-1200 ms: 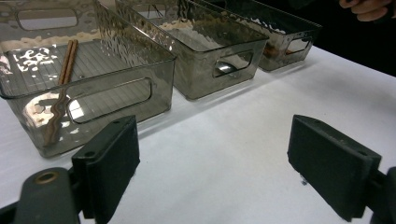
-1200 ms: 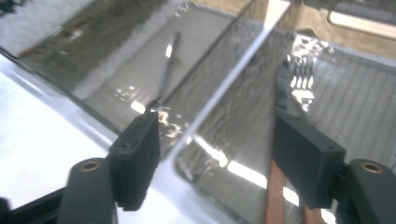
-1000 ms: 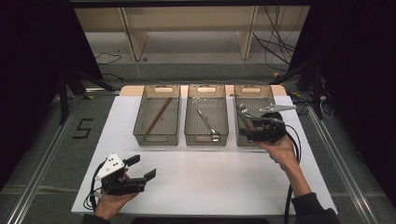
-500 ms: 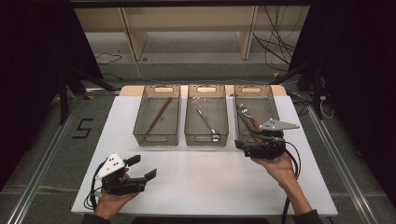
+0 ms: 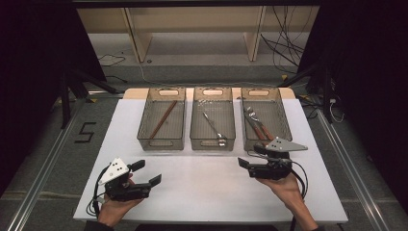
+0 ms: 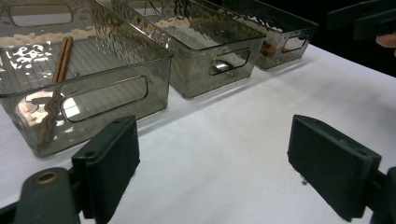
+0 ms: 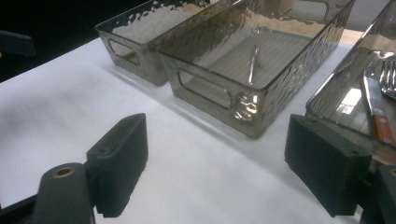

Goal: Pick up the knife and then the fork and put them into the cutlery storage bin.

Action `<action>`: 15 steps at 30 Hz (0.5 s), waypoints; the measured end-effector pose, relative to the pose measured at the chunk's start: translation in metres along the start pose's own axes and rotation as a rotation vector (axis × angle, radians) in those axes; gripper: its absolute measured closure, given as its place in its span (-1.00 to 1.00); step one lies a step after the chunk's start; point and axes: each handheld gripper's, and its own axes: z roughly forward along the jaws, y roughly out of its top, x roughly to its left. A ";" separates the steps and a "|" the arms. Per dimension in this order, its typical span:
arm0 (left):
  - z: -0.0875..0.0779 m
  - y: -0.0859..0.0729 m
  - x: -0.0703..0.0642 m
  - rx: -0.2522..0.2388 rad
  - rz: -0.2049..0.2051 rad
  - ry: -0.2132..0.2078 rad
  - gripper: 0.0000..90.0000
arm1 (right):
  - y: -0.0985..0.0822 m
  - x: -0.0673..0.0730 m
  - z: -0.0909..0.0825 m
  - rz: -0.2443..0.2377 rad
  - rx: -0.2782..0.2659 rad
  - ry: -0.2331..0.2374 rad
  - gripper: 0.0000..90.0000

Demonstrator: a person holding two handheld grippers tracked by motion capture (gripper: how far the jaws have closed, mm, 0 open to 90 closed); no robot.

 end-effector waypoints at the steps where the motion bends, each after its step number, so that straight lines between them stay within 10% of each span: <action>1: 0.000 0.000 0.000 0.002 0.002 -0.001 -0.64 | -0.002 0.001 -0.001 -0.003 -0.003 -0.001 -0.52; 15: 0.000 0.000 -0.001 0.007 -0.002 -0.010 -0.64 | -0.032 0.010 -0.013 0.035 -0.034 0.016 -0.60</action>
